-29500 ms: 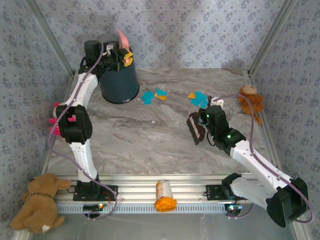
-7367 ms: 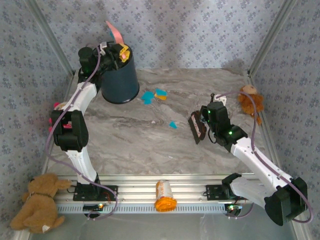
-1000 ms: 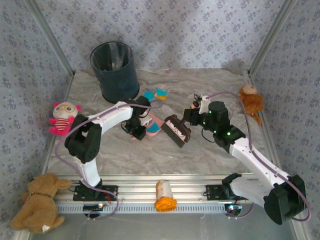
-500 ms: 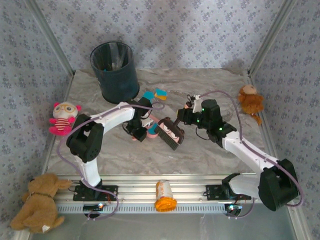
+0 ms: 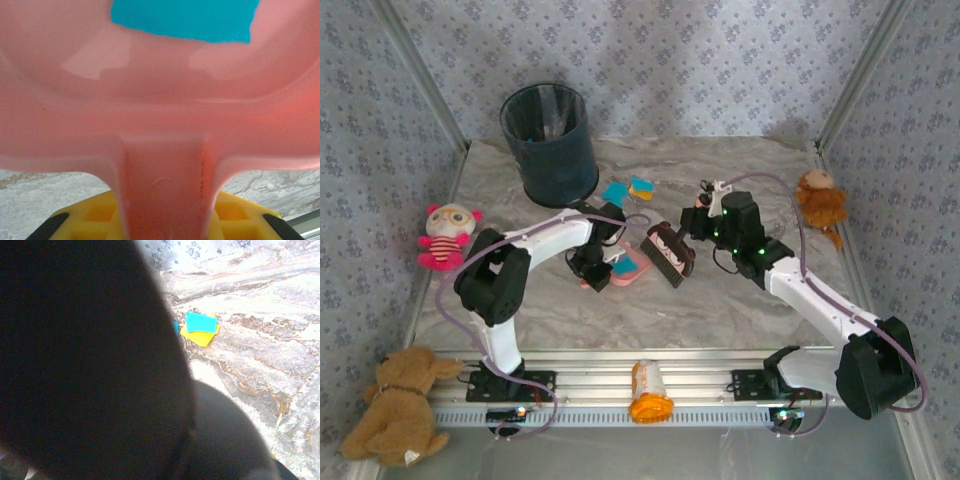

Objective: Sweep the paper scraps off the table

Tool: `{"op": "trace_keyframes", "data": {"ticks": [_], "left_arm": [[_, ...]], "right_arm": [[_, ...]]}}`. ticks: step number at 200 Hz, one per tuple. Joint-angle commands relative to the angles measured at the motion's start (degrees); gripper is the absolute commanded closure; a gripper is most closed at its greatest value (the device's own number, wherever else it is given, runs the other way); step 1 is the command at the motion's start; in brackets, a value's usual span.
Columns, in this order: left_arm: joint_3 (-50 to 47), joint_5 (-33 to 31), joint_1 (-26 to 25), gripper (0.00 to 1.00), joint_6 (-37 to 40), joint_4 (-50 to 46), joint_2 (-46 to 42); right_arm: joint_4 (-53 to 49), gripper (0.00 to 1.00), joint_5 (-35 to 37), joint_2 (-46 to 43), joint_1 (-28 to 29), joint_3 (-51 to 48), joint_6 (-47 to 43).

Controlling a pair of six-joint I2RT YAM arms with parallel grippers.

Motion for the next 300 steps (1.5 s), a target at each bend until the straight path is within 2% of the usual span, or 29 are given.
{"op": "trace_keyframes", "data": {"ticks": [1, 27, 66, 98, 122, 176, 208, 241, 270, 300], "left_arm": [[-0.7, -1.4, -0.3, 1.00, 0.6, -2.8, -1.2], [-2.3, -2.1, -0.4, 1.00, 0.2, -3.0, -2.2], [-6.1, -2.1, -0.3, 1.00, 1.1, -1.5, -4.5], [-8.4, -2.7, -0.3, 1.00, 1.9, -1.0, -5.5], [-9.4, -2.6, -0.3, 1.00, 2.4, -0.5, -6.1], [-9.6, -2.9, -0.2, 1.00, 2.9, 0.0, -6.2], [-9.6, -3.1, -0.3, 1.00, 2.8, 0.1, -6.3], [-9.7, -3.1, -0.3, 1.00, 2.8, 0.0, -6.3], [-9.6, -3.0, -0.3, 1.00, 2.7, -0.3, -6.2], [-9.7, -2.9, -0.3, 1.00, 2.8, -0.1, -6.3]], "right_arm": [[1.2, 1.00, 3.5, 0.4, -1.0, 4.0, -1.5], [3.5, 1.00, 3.1, 5.5, -3.4, 8.1, -1.2], [5.3, 1.00, -1.9, 19.4, -6.4, 20.1, -0.2], [6.5, 1.00, -6.4, 31.9, -7.7, 33.2, 7.3], [3.7, 1.00, -7.1, 40.6, -7.6, 42.5, 12.6], [1.8, 1.00, -10.2, 56.2, -7.1, 57.2, 24.7], [2.0, 1.00, -8.9, 60.5, -6.9, 58.8, 29.2], [0.4, 1.00, -6.5, 60.9, -7.2, 56.8, 29.4], [-2.9, 1.00, -5.5, 59.2, -8.0, 52.8, 29.2], [-4.3, 1.00, -2.0, 53.3, -8.7, 44.6, 28.1]]}}
